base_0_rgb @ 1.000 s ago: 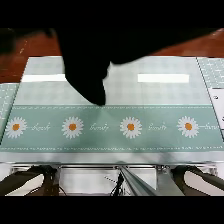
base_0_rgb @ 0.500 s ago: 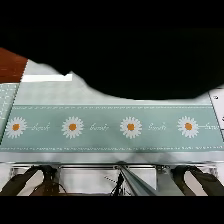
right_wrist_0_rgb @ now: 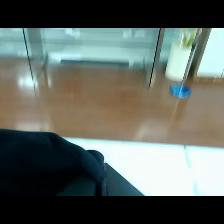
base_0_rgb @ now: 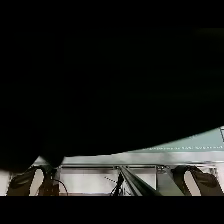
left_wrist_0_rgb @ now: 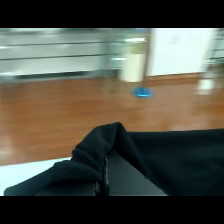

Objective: Fold the shirts.

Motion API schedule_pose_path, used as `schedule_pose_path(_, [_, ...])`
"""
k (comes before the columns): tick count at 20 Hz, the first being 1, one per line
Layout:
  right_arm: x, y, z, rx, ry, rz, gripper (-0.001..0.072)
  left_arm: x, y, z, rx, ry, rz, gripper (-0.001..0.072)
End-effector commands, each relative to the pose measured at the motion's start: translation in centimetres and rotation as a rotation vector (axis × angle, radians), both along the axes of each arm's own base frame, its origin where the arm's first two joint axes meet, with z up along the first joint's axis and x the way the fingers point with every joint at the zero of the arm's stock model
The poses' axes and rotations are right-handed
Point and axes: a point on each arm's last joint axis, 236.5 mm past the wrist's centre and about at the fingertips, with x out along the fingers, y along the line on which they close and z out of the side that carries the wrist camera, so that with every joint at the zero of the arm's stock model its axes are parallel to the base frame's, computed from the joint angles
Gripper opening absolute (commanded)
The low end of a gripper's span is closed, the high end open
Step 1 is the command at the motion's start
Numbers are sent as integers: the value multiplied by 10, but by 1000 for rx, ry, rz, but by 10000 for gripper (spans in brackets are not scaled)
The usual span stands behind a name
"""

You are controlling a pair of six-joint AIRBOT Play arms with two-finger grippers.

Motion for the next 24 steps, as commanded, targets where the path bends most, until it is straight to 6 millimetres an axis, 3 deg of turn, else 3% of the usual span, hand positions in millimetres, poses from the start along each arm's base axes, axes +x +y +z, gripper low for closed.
schedule_pose_path(1, [19, 7, -46, 60, 132, 43, 22, 0, 17, -43, -2, 130, 45, 29])
schedule_pose_path(4, [56, 23, -103, 138, 278, 143, 22, 35, 10, -125, -88, 401, -39, 29])
schedule_pose_path(7, [104, 12, -168, 198, 394, 125, 22, 82, 16, -225, -223, 637, -54, 29])
schedule_pose_path(9, [145, 4, -214, 234, 478, 125, 22, 122, 19, -278, -299, 687, -66, 29])
schedule_pose_path(12, [211, -8, -265, 283, 574, 125, 22, 182, 24, -319, -406, 723, -87, 29])
schedule_pose_path(15, [277, -5, -312, 415, 641, 153, 22, 236, 16, -359, -483, 817, -127, 29])
schedule_pose_path(18, [329, 21, -339, 656, 661, 248, 22, 269, -3, -403, -529, 950, -167, 30])
schedule_pose_path(20, [355, 23, -366, 783, 686, 228, 22, 279, -16, -429, -541, 1020, -188, 34])
schedule_pose_path(21, [363, 22, -380, 847, 706, 205, 29, 283, -19, -439, -543, 1044, -191, 101])
schedule_pose_path(22, [370, 19, -392, 911, 723, 173, 265, 283, -21, -448, -549, 1074, -195, 383])
schedule_pose_path(23, [371, 18, -402, 933, 741, 168, 640, 281, -22, -454, -559, 1109, -197, 694])
schedule_pose_path(24, [369, 15, -406, 939, 758, 168, 625, 274, -17, -459, -536, 1143, -201, 707])
